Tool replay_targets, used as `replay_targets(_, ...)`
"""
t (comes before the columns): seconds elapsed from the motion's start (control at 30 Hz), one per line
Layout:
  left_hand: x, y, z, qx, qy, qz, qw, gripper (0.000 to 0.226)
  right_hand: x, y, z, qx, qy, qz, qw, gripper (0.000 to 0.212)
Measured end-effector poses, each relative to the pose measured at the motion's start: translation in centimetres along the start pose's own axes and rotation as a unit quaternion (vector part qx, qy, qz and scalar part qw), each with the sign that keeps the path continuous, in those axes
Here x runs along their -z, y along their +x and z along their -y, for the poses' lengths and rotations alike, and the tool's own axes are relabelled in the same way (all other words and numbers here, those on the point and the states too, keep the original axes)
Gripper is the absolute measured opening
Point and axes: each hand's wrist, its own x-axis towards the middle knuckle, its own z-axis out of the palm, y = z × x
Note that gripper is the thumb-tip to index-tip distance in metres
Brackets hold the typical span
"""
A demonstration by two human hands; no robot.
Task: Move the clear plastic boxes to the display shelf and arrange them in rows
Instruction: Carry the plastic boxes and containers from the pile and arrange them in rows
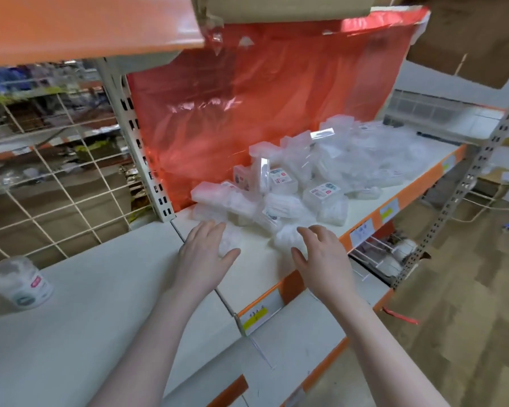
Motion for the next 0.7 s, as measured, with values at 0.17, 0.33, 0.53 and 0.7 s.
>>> replay_targets(0.17,-1.3,0.4,-2.0,0.048,0.011,-0.007,0.999,0.061,0.3,1.8,-2.5,0.046,0.018,0.006,0.999,0.036)
replay_targets(0.33,-2.6,-0.2,-3.3,0.097,0.020,0.005,0.995,0.059,0.2,3.5,-4.6,0.086,0.062,0.021,0.994,0.035)
replay_targets(0.53,-3.1,-1.4,-4.0,0.114,0.033,0.053,0.992,0.064,0.0,5.8,-5.2,0.124,0.078,0.046,0.988,0.038)
replay_targets(0.7,-2.4,-1.2,-3.3,0.100,0.044,0.086,0.990,0.065,-0.6,7.5,-4.4,0.133,0.080,0.075,0.985,0.042)
